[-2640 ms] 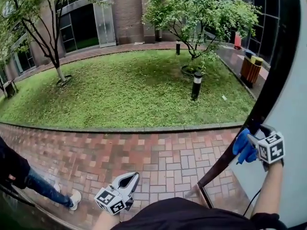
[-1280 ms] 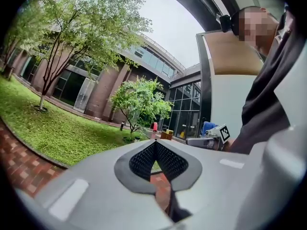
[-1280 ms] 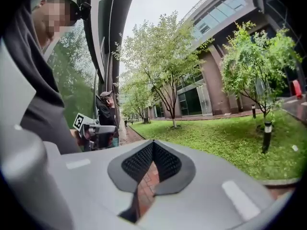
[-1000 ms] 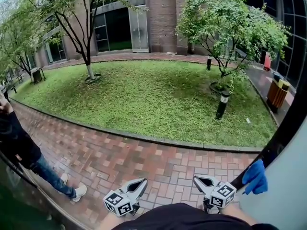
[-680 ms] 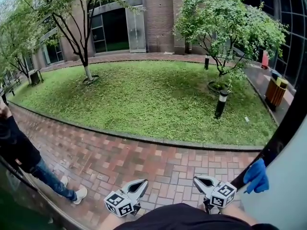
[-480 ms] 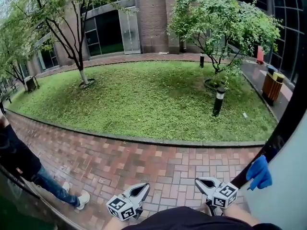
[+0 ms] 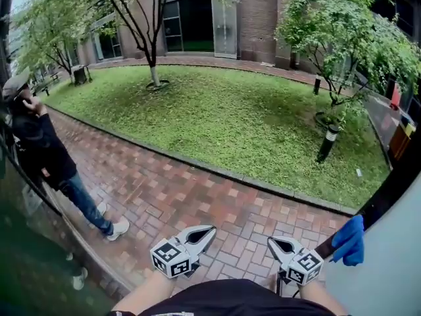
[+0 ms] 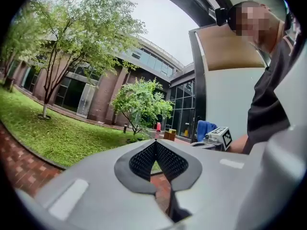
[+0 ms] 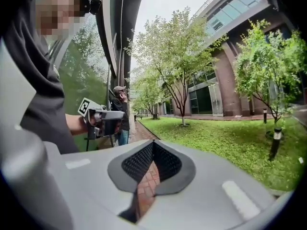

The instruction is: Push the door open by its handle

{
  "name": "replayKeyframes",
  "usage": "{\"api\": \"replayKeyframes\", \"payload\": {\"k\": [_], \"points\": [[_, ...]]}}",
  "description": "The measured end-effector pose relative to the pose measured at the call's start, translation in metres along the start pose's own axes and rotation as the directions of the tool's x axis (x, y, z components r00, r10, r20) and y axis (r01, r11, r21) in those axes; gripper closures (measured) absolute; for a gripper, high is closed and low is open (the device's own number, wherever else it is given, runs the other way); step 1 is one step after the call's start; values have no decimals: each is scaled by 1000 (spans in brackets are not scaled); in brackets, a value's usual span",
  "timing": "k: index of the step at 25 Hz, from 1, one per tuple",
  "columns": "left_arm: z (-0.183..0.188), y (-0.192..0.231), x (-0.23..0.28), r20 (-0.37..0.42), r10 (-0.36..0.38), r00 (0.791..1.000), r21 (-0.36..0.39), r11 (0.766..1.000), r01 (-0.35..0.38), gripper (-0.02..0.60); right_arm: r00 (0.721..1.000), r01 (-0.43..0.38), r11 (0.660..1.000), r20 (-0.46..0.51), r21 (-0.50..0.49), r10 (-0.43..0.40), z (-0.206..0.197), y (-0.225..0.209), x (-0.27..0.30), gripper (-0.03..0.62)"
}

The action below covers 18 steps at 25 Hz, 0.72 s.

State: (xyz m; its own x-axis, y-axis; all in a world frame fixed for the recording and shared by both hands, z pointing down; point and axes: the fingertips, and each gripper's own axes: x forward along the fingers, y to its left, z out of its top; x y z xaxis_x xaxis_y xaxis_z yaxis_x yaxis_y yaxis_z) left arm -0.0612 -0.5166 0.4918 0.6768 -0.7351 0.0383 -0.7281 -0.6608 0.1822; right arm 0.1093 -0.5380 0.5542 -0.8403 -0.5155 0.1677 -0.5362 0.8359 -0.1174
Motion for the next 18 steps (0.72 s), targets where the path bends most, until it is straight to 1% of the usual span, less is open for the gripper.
{"api": "replayKeyframes", "payload": {"k": [3,6,8,11,14,16,18], "points": [[-19,-58,-27,-2,31,1000,-35,999,-32,581,999,-32,999,-9,14,32,-19,15,-24,594],[-34,-104,-58,-22,97,995,-54,994,-98,581,997,-66,997,-30,32,67,-33,32,-37,594],[-32,-126,-84,-31,142,989,-47,989,-143,581,992,-116,993,-37,35,117,-38,54,-41,594],[-18,-151,-117,-5,178,984,-9,984,-178,581,984,-171,985,-44,10,171,-37,86,-43,594],[-8,-182,-150,30,179,983,35,983,-180,581,978,-203,979,-45,-20,202,-29,124,-51,594],[-16,-206,-174,29,155,988,71,985,-156,581,979,-201,979,-44,-47,199,-25,153,-60,594],[-32,-232,-202,12,115,993,102,988,-115,581,984,-177,982,-30,-65,175,-22,184,-71,594]]}}
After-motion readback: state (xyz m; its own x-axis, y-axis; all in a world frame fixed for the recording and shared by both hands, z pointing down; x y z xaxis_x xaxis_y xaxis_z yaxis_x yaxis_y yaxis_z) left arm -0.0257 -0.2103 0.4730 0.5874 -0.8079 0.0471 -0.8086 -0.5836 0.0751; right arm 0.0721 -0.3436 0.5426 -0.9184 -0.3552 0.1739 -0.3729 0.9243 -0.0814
